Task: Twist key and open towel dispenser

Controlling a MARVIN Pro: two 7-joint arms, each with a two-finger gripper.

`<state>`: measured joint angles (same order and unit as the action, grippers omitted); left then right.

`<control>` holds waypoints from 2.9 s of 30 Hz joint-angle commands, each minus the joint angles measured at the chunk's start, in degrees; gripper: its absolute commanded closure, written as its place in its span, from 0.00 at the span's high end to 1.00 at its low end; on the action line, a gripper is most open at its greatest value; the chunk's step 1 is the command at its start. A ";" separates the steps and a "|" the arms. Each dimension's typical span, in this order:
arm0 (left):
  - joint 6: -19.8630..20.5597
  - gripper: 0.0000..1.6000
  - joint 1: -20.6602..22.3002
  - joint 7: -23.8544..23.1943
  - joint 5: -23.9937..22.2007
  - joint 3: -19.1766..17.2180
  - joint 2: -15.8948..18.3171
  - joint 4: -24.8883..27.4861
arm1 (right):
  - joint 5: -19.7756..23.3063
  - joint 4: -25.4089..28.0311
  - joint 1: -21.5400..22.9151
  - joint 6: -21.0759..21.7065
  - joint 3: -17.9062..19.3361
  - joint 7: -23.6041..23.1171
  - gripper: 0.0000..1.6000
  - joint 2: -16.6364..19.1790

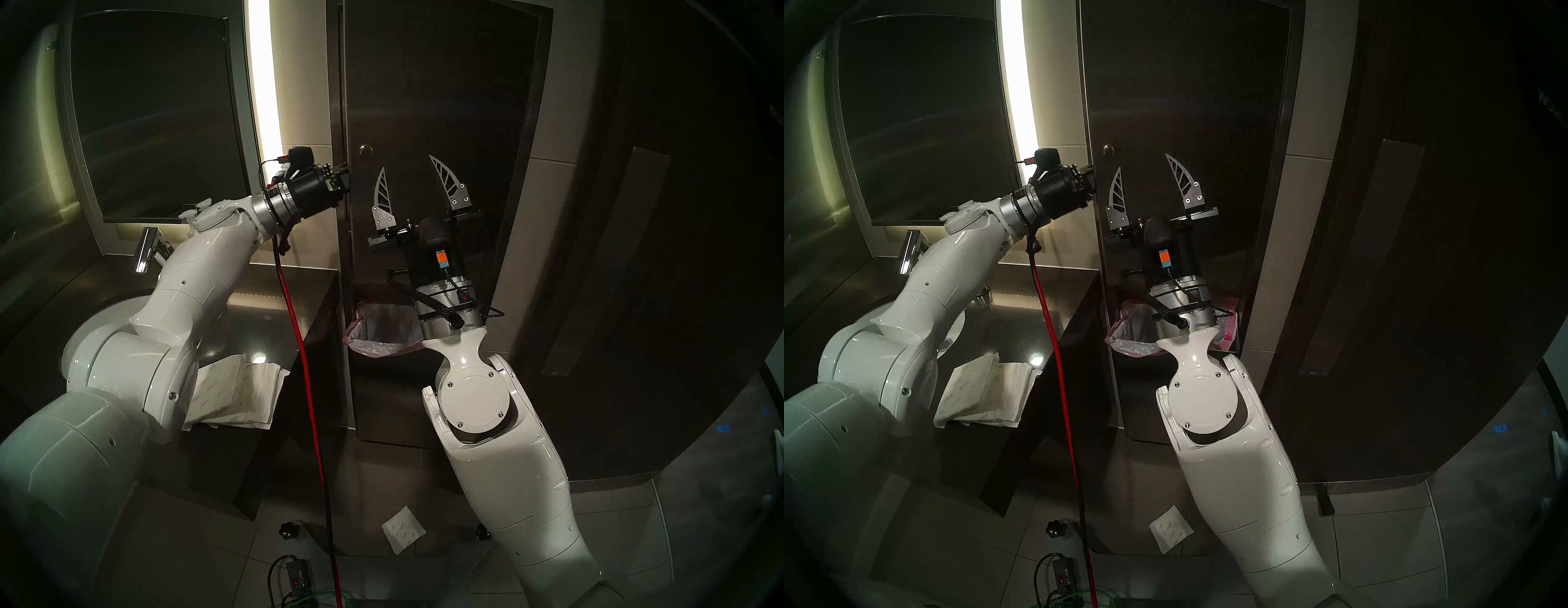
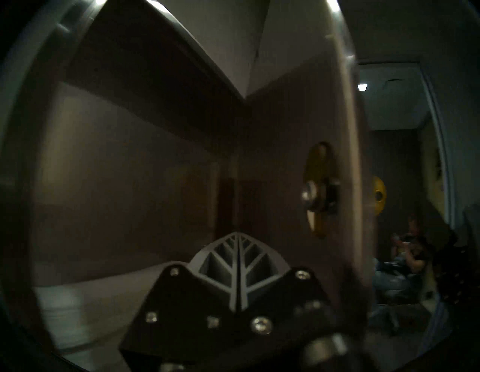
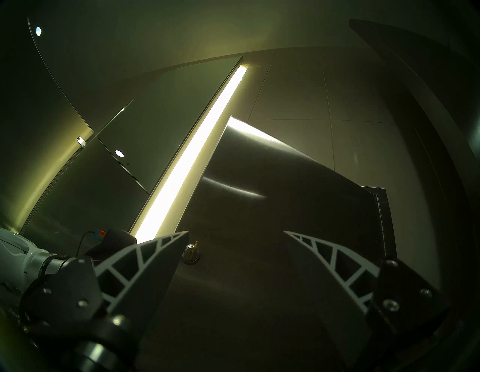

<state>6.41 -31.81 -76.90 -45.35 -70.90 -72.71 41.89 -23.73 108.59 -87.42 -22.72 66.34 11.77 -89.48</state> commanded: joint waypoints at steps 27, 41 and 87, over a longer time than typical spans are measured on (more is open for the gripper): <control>-12.91 0.00 -11.39 17.79 9.29 -10.13 -2.44 17.81 | -0.03 0.65 0.49 -0.14 -0.01 0.00 0.81 -0.13; -16.39 0.00 -15.28 31.54 19.69 -16.43 -5.66 20.90 | 0.19 5.50 -2.31 -1.23 2.24 2.61 1.00 0.41; -3.96 0.00 -23.75 28.13 14.77 -16.63 -2.47 37.23 | -4.38 31.41 -28.94 6.26 8.14 7.76 1.00 10.04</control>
<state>-1.37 -54.60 -43.00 -25.60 -88.54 -77.21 73.35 -27.89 138.81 -115.48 -16.61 74.32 19.56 -79.75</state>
